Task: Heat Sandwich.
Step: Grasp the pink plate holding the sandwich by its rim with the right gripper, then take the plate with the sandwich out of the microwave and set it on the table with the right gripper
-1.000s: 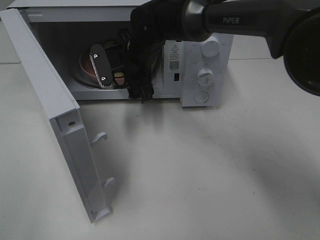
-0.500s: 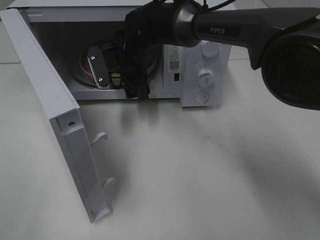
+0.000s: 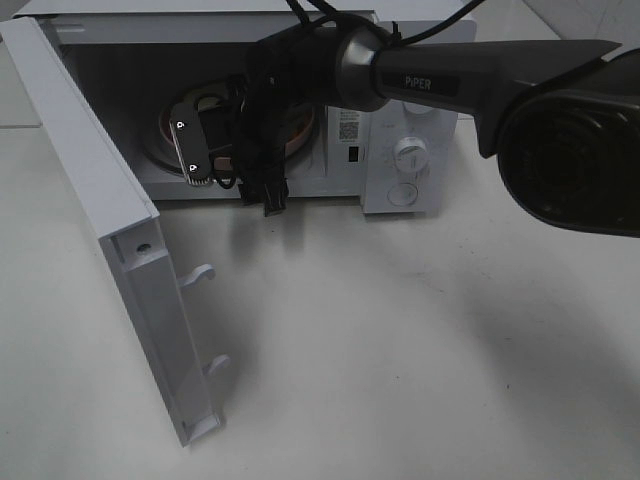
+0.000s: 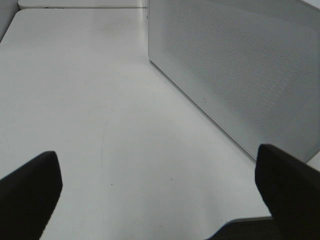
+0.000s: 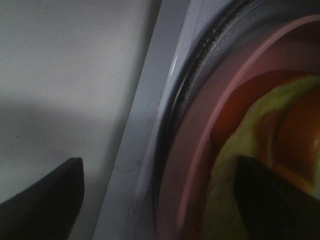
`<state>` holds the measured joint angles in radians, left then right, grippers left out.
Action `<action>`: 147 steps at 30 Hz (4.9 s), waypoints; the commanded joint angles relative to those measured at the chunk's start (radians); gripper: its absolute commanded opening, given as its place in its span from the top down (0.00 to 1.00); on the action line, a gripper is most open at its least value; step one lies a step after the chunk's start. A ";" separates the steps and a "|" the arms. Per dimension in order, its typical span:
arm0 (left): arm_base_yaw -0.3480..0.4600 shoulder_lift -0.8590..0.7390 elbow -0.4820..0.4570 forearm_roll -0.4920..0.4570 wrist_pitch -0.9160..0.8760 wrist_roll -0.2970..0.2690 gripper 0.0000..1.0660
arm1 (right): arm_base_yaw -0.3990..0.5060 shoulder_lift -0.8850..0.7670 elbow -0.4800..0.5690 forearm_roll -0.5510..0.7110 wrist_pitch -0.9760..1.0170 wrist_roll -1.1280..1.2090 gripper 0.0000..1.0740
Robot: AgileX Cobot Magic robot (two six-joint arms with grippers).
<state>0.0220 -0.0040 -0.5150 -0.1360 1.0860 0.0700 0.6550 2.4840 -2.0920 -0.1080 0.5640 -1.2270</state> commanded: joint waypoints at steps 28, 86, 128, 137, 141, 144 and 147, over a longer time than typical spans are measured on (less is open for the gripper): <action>0.001 -0.006 0.000 0.006 -0.011 -0.006 0.08 | 0.002 -0.023 -0.009 0.048 -0.006 0.047 1.00; 0.001 -0.006 0.000 0.004 -0.011 -0.006 0.08 | -0.093 -0.438 0.566 0.557 -0.082 -0.704 1.00; 0.001 -0.006 0.000 0.004 -0.011 -0.006 0.08 | -0.091 -0.865 1.115 0.685 -0.125 -0.759 1.00; 0.001 -0.006 0.000 0.004 -0.011 -0.006 0.08 | -0.091 -0.978 1.227 0.600 -0.132 -0.684 1.00; 0.001 -0.006 0.000 0.004 -0.011 -0.006 0.08 | -0.091 -1.041 1.277 0.566 -0.129 -0.649 1.00; 0.001 -0.006 0.000 0.004 -0.011 -0.006 0.08 | -0.091 -1.085 1.310 0.539 -0.128 -0.612 1.00; 0.001 -0.006 0.000 0.004 -0.011 -0.006 0.08 | -0.091 -1.156 1.364 0.488 -0.128 -0.559 1.00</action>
<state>0.0220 -0.0040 -0.5150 -0.1290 1.0860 0.0700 0.5640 1.3650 -0.7400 0.3940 0.4550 -1.8150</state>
